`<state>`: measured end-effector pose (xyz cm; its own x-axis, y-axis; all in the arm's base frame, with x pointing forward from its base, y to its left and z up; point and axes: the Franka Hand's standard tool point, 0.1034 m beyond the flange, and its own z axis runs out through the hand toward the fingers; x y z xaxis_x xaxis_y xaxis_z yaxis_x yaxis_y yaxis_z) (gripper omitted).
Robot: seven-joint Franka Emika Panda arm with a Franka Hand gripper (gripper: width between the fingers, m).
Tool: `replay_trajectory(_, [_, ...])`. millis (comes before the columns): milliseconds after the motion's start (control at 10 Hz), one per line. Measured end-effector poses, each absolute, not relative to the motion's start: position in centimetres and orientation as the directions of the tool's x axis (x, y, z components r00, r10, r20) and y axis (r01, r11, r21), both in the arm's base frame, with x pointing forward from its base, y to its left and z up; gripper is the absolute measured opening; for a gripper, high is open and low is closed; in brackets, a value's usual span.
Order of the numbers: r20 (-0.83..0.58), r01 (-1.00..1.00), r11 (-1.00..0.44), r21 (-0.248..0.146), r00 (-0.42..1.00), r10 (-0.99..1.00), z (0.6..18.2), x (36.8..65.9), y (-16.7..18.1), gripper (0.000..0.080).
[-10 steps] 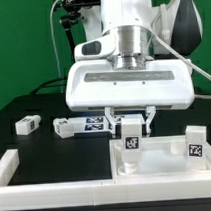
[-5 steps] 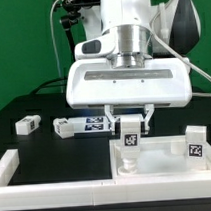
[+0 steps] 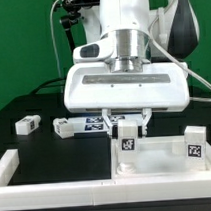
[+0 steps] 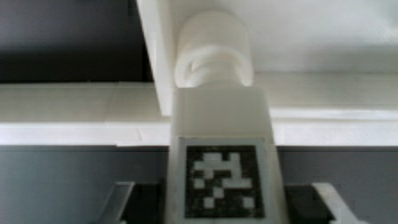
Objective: Assemble square table
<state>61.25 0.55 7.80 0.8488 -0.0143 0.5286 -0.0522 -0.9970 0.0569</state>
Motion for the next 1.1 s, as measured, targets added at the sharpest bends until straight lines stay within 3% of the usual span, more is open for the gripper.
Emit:
replay_trajectory(400, [0.545,-0.055,-0.996,0.072,0.839,-0.007,7.01,61.16,0.29,0.029])
replay_trajectory(500, [0.545,-0.055,-0.996,0.072,0.839,-0.007,6.99,61.15,0.29,0.0366])
replay_trajectory(600, [0.544,-0.055,-0.996,0.072,0.839,-0.007,6.99,61.15,0.28,0.0366])
replay_trajectory(800, [0.544,-0.055,-0.996,0.072,0.839,-0.007,6.98,61.15,0.28,0.0617])
replay_trajectory(1100, [0.544,-0.055,-0.996,0.072,0.839,-0.007,6.98,61.15,0.28,0.0648])
